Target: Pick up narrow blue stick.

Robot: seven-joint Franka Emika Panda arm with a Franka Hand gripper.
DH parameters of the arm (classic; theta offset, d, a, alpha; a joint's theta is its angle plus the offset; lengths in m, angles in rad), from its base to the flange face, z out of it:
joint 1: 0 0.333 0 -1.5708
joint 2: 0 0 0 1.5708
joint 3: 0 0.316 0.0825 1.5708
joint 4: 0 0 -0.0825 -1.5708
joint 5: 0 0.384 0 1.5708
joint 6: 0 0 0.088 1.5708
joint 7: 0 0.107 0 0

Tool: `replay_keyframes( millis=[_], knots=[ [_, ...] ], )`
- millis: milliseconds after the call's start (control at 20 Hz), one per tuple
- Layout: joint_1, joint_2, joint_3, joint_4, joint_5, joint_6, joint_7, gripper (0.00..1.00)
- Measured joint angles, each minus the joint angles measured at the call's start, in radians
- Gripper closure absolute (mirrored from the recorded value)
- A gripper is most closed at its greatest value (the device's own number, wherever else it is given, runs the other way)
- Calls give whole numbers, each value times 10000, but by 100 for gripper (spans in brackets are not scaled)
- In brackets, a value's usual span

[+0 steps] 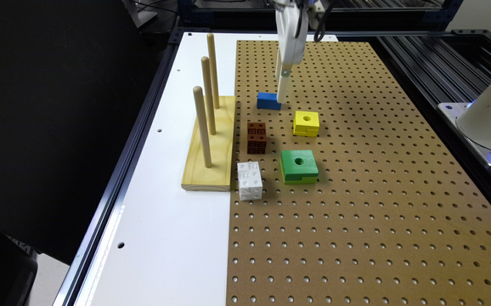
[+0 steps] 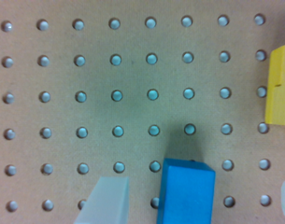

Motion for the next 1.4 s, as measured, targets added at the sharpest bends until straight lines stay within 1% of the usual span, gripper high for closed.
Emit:
replay_keyframes(
  millis=[100, 300, 550, 650, 700, 750, 1100, 1250, 1300, 1400],
  knots=[
    [-3, 270, 0, 56, 0, 253, -1, 0],
    [-4, 395, 0, 271, 0, 259, -3, 0],
    [-4, 467, 1, 298, 0, 277, -4, 0],
    [-4, 760, 2, 305, 0, 499, -4, 0],
    [-4, 1010, 2, 331, 0, 721, -4, 0],
    [-3, 1092, 8, 388, 0, 788, -5, 0],
    [-2, 1171, 11, 526, 0, 767, -7, 0],
    [-1, 1277, 16, 691, 0, 762, -7, 0],
    [-1, 1345, 22, 806, 1, 760, -6, 100],
    [-1, 1345, 22, 806, 1, 760, -6, 100]
  ],
)
